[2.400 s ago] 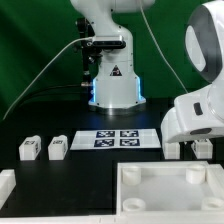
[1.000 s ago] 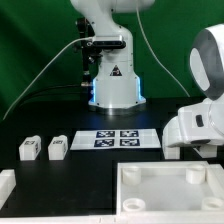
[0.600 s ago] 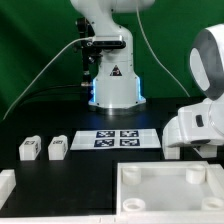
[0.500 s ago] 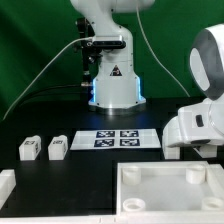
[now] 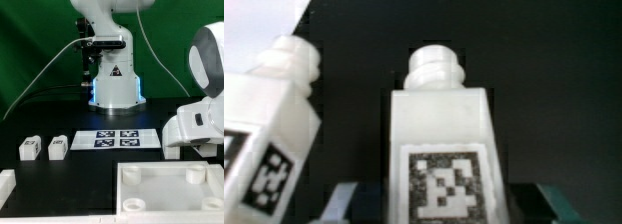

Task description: Assemble one leg

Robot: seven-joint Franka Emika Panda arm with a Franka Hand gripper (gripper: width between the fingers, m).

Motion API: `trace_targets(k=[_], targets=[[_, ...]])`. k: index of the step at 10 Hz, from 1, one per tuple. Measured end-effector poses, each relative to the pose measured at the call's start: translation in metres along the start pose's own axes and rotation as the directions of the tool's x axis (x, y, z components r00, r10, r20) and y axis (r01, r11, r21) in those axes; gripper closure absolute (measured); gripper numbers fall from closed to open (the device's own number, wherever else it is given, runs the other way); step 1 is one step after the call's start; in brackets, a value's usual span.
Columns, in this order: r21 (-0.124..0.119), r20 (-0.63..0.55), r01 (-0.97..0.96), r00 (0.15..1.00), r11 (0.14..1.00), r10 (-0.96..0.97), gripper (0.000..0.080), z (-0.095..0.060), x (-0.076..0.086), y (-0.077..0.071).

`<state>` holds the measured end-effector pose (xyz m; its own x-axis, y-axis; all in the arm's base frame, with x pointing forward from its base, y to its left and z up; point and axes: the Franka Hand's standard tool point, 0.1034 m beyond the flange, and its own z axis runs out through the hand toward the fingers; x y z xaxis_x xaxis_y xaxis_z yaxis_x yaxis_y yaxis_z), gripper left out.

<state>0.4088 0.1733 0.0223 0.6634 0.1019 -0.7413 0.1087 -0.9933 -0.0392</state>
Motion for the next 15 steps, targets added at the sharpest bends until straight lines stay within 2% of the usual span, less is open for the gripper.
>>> trace_targets(k=[2, 3, 4, 5, 6, 8, 9, 10, 11, 12, 13, 14, 15], targets=[[0.011, -0.064, 0.043, 0.997, 0.999, -0.042, 0.0509, -0.036, -0.008, 0.011], [0.012, -0.191, 0.049, 0.98, 0.999, -0.046, 0.0509, -0.059, -0.008, 0.012], [0.003, -0.319, 0.068, 0.946, 0.998, -0.063, 0.0509, -0.078, -0.017, 0.018], [-0.013, -0.384, 0.078, 0.92, 0.997, -0.077, 0.0509, -0.093, -0.027, 0.022], [-0.012, -0.493, 0.079, 0.867, 0.997, -0.075, 0.0509, -0.1, -0.019, 0.02], [-0.019, -0.626, 0.075, 0.776, 0.997, -0.071, 0.0509, -0.096, -0.019, 0.023], [-0.018, -0.725, 0.076, 0.686, 0.997, -0.065, 0.0509, -0.104, -0.012, 0.023], [-0.057, -0.77, 0.107, 0.628, 0.993, -0.112, 0.0509, -0.118, -0.008, 0.036], [-0.079, -0.839, 0.108, 0.529, 0.991, -0.125, 0.0509, -0.15, -0.002, 0.058], [-0.063, -0.882, 0.095, 0.461, 0.994, -0.1, 0.0508, -0.173, 0.004, 0.074], [-0.059, -0.914, 0.085, 0.397, 0.995, -0.088, 0.0508, -0.191, 0.01, 0.075], [-0.077, -0.959, 0.078, 0.267, 0.994, -0.096, 0.0508, -0.209, 0.014, 0.07], [-0.088, -0.973, 0.067, 0.21, 0.994, -0.1, 0.0508, -0.201, 0.015, 0.074]])
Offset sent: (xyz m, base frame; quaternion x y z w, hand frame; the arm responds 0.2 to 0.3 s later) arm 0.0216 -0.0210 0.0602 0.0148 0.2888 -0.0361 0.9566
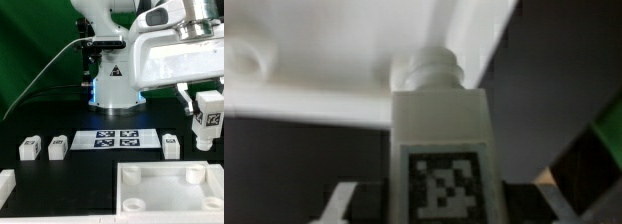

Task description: Assemble one leg

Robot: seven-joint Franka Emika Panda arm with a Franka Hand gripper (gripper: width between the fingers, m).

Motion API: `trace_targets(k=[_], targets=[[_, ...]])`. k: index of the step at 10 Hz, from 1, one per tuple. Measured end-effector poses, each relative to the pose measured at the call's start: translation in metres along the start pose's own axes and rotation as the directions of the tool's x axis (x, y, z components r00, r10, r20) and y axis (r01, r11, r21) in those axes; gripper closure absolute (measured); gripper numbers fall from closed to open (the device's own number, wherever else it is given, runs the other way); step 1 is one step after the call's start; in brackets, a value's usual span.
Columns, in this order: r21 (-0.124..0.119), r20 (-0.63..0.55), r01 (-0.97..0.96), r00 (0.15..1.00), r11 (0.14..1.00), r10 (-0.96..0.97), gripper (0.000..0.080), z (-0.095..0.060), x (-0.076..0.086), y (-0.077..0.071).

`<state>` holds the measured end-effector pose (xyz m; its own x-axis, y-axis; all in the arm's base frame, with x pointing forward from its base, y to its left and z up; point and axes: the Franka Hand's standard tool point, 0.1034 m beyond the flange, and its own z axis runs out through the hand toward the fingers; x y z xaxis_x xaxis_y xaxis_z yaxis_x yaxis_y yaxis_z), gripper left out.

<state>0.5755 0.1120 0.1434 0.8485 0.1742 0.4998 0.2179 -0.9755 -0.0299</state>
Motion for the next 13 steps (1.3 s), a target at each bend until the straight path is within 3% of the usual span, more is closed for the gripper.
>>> trace_targets(k=[1, 2, 5, 8, 10, 13], targets=[[-0.018, -0.096, -0.004, 0.995, 1.0, 0.002, 0.0508, -0.002, 0.0, 0.005], [-0.022, -0.114, -0.007, 0.993, 1.0, 0.004, 0.0508, 0.003, -0.007, 0.006], [-0.015, -0.068, -0.006, 0.998, 1.0, 0.005, 0.0508, 0.008, -0.008, 0.006], [-0.009, -0.082, -0.022, 0.996, 1.0, 0.022, 0.0508, 0.027, 0.026, 0.014], [-0.004, -0.068, -0.032, 0.997, 0.999, 0.032, 0.0508, 0.046, 0.022, 0.016], [-0.001, -0.062, -0.041, 0.997, 0.999, 0.041, 0.0508, 0.058, 0.025, 0.018]])
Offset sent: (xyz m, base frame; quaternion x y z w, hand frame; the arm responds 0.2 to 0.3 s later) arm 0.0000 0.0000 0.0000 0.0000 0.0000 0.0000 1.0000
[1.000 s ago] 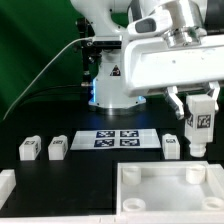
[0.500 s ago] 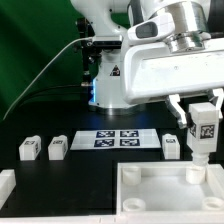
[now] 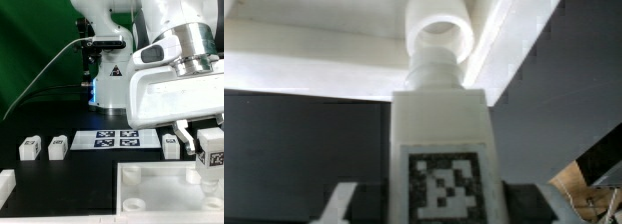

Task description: Assemble one leg

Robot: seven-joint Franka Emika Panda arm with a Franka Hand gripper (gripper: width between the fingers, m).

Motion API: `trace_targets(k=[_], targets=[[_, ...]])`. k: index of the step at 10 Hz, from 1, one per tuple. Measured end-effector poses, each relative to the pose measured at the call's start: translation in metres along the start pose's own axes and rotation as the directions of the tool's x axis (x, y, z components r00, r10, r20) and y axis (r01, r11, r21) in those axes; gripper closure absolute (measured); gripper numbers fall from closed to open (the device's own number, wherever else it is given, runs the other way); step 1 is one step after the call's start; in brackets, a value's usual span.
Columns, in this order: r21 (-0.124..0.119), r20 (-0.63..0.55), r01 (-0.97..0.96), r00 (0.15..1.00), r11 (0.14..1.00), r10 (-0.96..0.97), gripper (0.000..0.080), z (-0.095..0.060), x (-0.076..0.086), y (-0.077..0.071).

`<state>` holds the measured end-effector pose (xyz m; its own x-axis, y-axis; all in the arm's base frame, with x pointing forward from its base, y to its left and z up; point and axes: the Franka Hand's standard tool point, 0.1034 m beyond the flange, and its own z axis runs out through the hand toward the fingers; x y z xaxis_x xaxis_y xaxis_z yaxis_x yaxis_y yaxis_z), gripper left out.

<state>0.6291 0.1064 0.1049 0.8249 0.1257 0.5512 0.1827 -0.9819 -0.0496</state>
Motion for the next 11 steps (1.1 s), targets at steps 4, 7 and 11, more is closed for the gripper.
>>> trace_targets(k=[4, 7, 11], targets=[[0.006, 0.011, -0.001, 1.0, 1.0, 0.001, 0.0508, 0.013, -0.006, -0.003], [0.006, -0.004, 0.0, 1.0, 1.0, 0.0, 0.0508, 0.015, -0.008, -0.005], [0.005, -0.044, 0.007, 0.999, 1.0, -0.007, 0.0508, 0.017, -0.007, -0.011]])
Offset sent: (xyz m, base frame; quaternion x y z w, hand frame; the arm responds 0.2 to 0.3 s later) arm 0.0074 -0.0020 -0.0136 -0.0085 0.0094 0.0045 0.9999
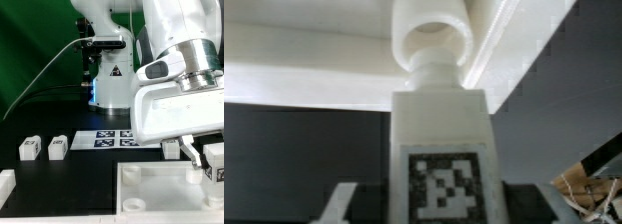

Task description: Assemble one leg

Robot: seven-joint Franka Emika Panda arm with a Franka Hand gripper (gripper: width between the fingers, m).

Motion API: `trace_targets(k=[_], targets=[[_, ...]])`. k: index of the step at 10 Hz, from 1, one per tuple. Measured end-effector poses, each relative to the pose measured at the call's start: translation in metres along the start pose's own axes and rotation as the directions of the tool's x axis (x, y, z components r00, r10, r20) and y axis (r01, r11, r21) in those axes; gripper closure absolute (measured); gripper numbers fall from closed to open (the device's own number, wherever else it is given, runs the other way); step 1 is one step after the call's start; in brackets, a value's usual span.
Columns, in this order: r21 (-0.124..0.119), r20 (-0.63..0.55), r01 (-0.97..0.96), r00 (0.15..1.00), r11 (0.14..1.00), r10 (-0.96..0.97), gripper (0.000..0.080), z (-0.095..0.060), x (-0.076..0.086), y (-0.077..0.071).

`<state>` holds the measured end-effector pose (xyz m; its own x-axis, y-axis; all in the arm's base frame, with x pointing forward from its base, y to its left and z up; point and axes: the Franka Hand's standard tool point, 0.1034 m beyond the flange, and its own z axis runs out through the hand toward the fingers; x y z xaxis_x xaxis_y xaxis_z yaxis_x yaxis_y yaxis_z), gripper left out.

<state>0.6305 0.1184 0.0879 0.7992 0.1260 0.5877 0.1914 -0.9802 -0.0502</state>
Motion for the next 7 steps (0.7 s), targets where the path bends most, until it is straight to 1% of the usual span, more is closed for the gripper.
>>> trace_targets(k=[7], targets=[[0.001, -0.004, 0.01, 1.0, 1.0, -0.01, 0.0508, -0.002, -0.0034, -0.002]])
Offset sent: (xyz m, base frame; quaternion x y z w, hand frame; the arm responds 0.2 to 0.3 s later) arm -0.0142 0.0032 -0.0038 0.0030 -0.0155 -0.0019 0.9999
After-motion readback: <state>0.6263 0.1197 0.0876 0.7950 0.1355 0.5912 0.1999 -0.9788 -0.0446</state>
